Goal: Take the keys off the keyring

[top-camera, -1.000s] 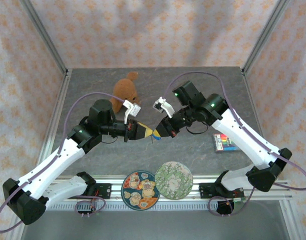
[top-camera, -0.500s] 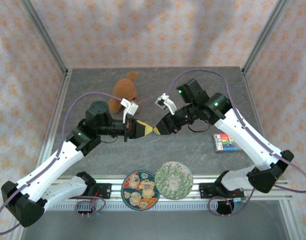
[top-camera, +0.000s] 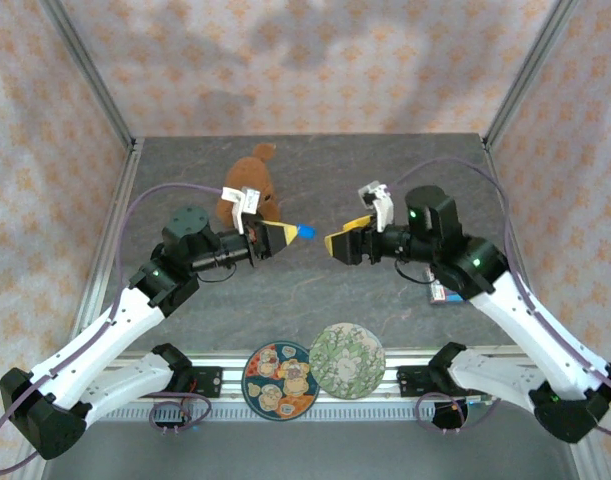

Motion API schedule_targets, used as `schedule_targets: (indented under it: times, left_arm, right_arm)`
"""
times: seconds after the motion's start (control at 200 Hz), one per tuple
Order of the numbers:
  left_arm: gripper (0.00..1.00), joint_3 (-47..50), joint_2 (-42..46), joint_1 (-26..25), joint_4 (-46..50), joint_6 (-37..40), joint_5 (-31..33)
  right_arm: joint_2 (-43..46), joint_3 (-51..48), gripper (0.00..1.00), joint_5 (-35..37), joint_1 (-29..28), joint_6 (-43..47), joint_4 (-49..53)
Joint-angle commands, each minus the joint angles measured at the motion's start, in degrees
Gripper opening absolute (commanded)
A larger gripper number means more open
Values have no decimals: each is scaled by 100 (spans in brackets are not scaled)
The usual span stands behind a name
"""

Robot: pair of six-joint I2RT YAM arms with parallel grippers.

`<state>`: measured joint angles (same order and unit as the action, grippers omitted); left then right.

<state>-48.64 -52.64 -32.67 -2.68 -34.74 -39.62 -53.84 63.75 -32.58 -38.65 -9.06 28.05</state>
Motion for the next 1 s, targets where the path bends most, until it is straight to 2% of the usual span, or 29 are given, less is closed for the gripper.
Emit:
schedule_targets:
  times: [0.0, 0.115, 0.17, 0.335, 0.385, 0.546, 0.686, 0.821, 0.941, 0.996]
  left_arm:
    - [0, -46, -48, -56, -478, -350, 690]
    - [0, -228, -181, -55, -479, -482, 887]
    - [0, -330, -267, -60, -494, -576, 943]
    - [0, -502, -495, -56, -881, -978, 931]
    - [0, -515, -534, -56, -1015, -1110, 938]
    - [0, -610, -604, -64, -1235, -1402, 884]
    - [0, -640, -611, -73, -1446, -1637, 779]
    - [0, -649, -606, -80, -1649, -1870, 679]
    - [0, -638, -607, -91, -1813, -2038, 607]
    - [0, -639, -616, -100, -1858, -2063, 570]
  right_arm:
    - [551, -794, 79, 1405, 25, -620, -1587]
    - [1056, -1836, 81, 1846, 25, -581, -2860]
    - [1176, -2216, 89, 2185, 29, -585, -3329]
    - [999, -2569, 90, 2410, 25, -43, -3882]
    - [934, -2603, 90, 2172, 25, 1, -4055]
    - [688, -2576, 89, 738, 25, -166, -4796]
    - [333, -2467, 83, -63, 25, -217, -5332]
    - [67, -2635, 83, -116, 25, -366, -6223]
    - [-220, -3225, 88, 12, -45, -237, -8008]
    - [-366, -3263, 89, 101, -57, -174, -8278]
